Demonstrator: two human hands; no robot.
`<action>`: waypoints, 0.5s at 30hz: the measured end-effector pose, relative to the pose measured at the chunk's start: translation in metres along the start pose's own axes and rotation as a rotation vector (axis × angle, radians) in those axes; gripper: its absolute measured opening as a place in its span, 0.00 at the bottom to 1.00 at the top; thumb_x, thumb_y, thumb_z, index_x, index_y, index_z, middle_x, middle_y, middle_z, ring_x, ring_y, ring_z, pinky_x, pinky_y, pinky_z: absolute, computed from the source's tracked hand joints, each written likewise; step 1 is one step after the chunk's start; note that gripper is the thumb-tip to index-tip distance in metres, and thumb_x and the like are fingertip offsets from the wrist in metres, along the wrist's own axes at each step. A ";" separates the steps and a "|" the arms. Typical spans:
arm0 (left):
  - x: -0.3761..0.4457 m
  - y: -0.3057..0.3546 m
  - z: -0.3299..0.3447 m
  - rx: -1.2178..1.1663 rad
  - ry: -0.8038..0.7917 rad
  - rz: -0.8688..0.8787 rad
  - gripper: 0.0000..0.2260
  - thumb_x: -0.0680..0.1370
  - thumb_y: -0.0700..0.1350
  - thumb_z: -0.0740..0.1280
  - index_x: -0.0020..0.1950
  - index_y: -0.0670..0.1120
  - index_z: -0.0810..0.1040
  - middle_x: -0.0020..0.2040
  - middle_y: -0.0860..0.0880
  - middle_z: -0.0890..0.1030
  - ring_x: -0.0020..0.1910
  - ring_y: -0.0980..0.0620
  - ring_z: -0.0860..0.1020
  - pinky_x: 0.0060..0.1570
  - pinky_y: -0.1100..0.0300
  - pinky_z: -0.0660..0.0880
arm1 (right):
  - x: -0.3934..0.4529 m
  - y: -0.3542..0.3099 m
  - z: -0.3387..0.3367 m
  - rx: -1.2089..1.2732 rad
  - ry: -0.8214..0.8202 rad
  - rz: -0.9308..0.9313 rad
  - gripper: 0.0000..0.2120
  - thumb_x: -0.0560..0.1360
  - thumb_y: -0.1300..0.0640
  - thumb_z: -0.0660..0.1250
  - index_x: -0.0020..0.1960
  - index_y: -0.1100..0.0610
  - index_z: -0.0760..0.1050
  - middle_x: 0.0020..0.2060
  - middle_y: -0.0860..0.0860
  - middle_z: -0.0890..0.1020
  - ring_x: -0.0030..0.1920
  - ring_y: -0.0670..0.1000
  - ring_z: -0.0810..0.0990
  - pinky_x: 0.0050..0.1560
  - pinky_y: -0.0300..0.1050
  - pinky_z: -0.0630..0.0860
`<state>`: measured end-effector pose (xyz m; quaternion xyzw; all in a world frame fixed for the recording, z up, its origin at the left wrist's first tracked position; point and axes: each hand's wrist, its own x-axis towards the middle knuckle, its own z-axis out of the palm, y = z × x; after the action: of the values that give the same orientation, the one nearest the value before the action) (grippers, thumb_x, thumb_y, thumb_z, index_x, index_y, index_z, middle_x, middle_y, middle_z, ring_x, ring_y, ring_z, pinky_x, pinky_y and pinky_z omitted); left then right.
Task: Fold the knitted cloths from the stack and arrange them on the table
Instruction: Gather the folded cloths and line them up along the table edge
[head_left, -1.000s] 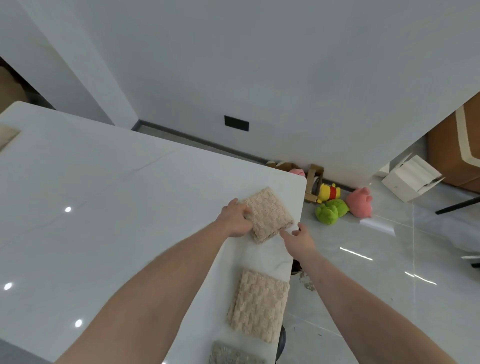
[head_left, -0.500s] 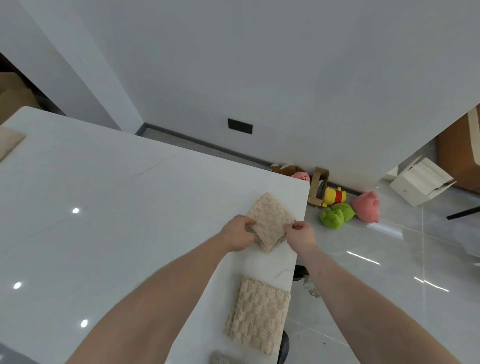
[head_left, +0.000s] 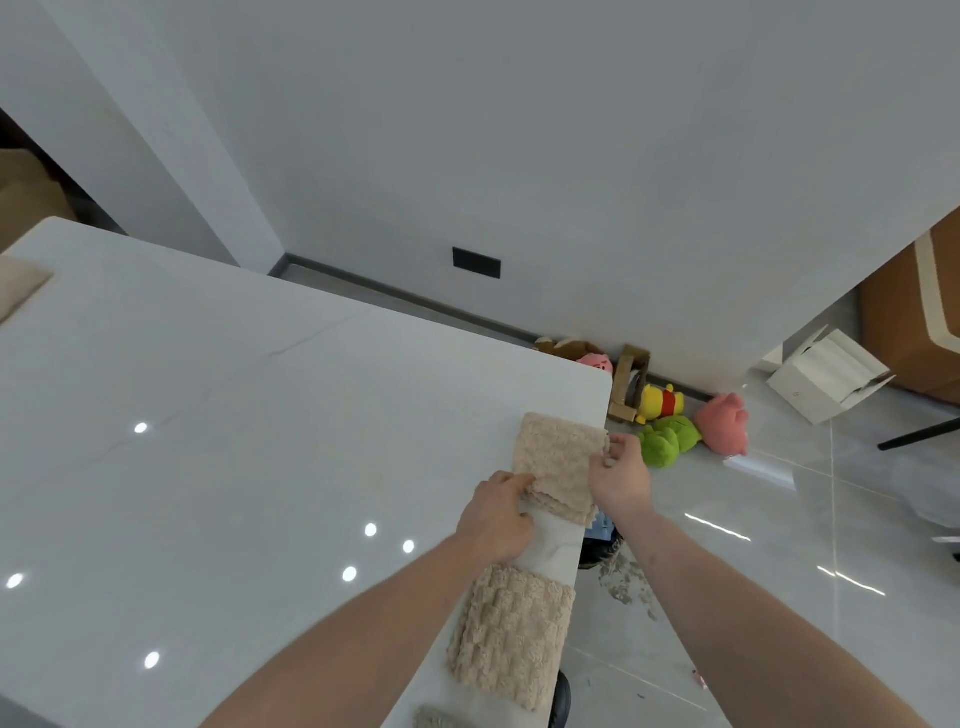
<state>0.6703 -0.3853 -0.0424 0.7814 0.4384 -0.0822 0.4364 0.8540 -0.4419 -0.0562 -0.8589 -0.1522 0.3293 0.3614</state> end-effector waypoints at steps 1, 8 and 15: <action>0.000 -0.001 0.000 0.021 -0.005 -0.002 0.28 0.78 0.39 0.60 0.78 0.51 0.66 0.75 0.48 0.68 0.73 0.45 0.66 0.73 0.49 0.67 | -0.002 0.004 0.001 -0.021 -0.032 0.008 0.22 0.80 0.60 0.65 0.72 0.56 0.63 0.55 0.50 0.75 0.53 0.54 0.78 0.54 0.53 0.79; -0.002 -0.008 -0.005 0.090 -0.032 0.016 0.28 0.77 0.41 0.61 0.79 0.51 0.66 0.73 0.48 0.69 0.71 0.45 0.68 0.70 0.50 0.70 | -0.008 0.020 0.002 -0.002 -0.106 -0.047 0.30 0.78 0.61 0.68 0.76 0.50 0.62 0.69 0.50 0.75 0.57 0.54 0.82 0.58 0.55 0.81; -0.008 -0.010 -0.007 0.222 0.098 0.072 0.28 0.75 0.42 0.63 0.75 0.53 0.68 0.69 0.50 0.65 0.66 0.48 0.68 0.55 0.55 0.76 | -0.015 0.023 0.000 -0.195 -0.111 -0.215 0.36 0.77 0.64 0.65 0.80 0.50 0.55 0.76 0.51 0.65 0.74 0.56 0.68 0.68 0.55 0.73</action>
<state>0.6555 -0.3826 -0.0401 0.8433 0.4189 -0.0760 0.3280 0.8430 -0.4653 -0.0661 -0.8493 -0.2941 0.3194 0.3005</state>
